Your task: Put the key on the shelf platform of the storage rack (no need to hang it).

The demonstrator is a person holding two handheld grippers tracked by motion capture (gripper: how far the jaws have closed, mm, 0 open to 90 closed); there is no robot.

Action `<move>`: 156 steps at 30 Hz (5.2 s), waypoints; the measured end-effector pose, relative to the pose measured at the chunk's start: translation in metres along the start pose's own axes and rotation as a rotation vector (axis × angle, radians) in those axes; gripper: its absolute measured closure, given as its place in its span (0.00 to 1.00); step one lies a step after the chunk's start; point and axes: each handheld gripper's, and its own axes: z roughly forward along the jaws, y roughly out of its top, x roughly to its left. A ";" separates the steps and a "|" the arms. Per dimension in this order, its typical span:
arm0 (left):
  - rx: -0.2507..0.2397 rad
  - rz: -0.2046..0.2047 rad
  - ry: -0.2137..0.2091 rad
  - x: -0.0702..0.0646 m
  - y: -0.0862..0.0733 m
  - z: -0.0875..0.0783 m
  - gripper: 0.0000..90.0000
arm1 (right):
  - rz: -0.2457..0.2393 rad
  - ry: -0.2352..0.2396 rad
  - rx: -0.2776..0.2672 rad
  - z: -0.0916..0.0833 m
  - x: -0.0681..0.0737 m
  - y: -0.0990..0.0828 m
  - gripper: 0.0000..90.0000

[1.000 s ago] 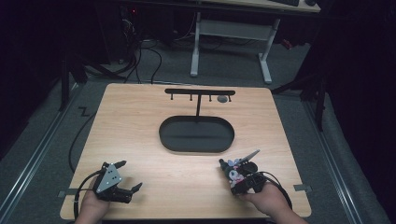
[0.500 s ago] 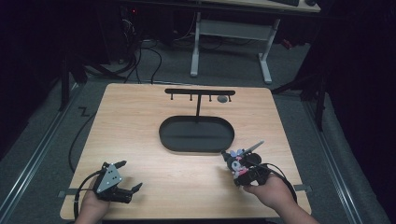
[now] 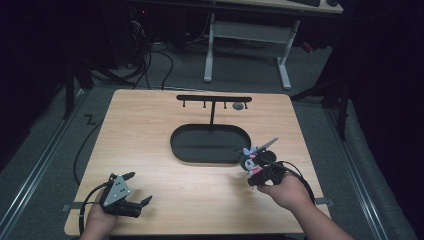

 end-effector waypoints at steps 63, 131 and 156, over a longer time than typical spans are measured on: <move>0.012 -0.005 -0.006 0.002 -0.002 0.000 0.05 | -0.071 -0.030 0.002 0.046 0.009 0.121 0.53; 0.026 -0.020 -0.014 0.003 -0.004 0.002 0.07 | 0.011 -0.011 -0.011 0.065 -0.004 0.131 0.38; 0.030 -0.020 -0.005 0.002 -0.004 0.002 0.05 | -0.043 -0.064 -0.171 0.031 -0.006 0.091 0.34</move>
